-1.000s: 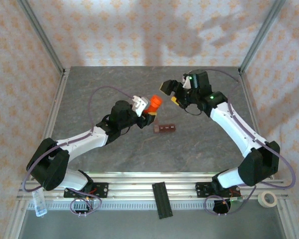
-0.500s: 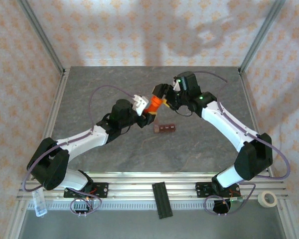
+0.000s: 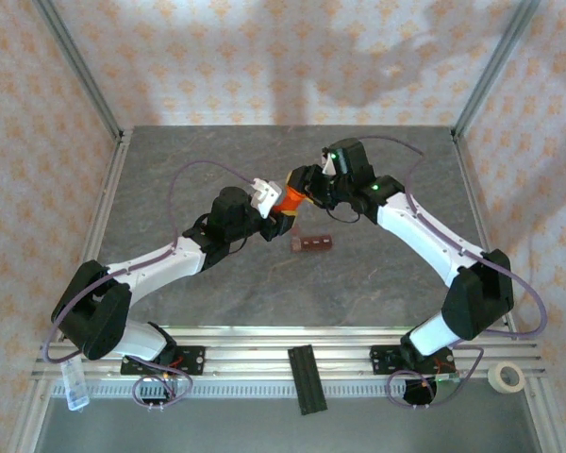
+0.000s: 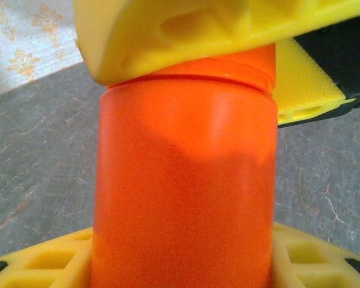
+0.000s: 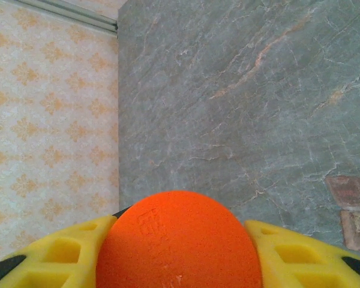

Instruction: Sort the pills into containers

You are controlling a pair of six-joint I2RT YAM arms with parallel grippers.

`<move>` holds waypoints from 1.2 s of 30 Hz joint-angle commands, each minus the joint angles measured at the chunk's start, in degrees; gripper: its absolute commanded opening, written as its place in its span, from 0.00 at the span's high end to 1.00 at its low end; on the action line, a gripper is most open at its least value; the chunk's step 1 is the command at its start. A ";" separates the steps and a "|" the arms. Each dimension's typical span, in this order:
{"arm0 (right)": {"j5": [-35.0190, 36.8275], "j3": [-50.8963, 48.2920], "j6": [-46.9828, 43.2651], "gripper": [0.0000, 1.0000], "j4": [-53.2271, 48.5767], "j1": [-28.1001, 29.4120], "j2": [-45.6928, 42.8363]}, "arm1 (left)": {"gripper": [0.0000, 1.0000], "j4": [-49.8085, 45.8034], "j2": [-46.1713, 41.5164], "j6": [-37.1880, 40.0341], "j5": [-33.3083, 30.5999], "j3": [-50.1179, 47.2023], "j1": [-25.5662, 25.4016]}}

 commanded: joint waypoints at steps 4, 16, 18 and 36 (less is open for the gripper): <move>-8.27 -5.88 -8.19 0.61 18.48 -0.74 -2.93 | 1.00 8.29 -1.27 -7.35 11.11 0.89 0.97; -5.09 -6.18 -3.80 0.12 17.24 -4.55 -7.44 | 1.00 2.44 -2.53 -4.56 6.53 1.59 1.22; -0.96 -5.87 -2.14 0.11 13.35 -4.57 -8.53 | 1.00 -0.15 -3.11 -0.99 2.02 1.62 0.58; 5.58 -1.27 5.64 0.13 7.25 0.52 -2.72 | 1.00 -2.40 -3.01 5.86 -7.58 1.51 -0.84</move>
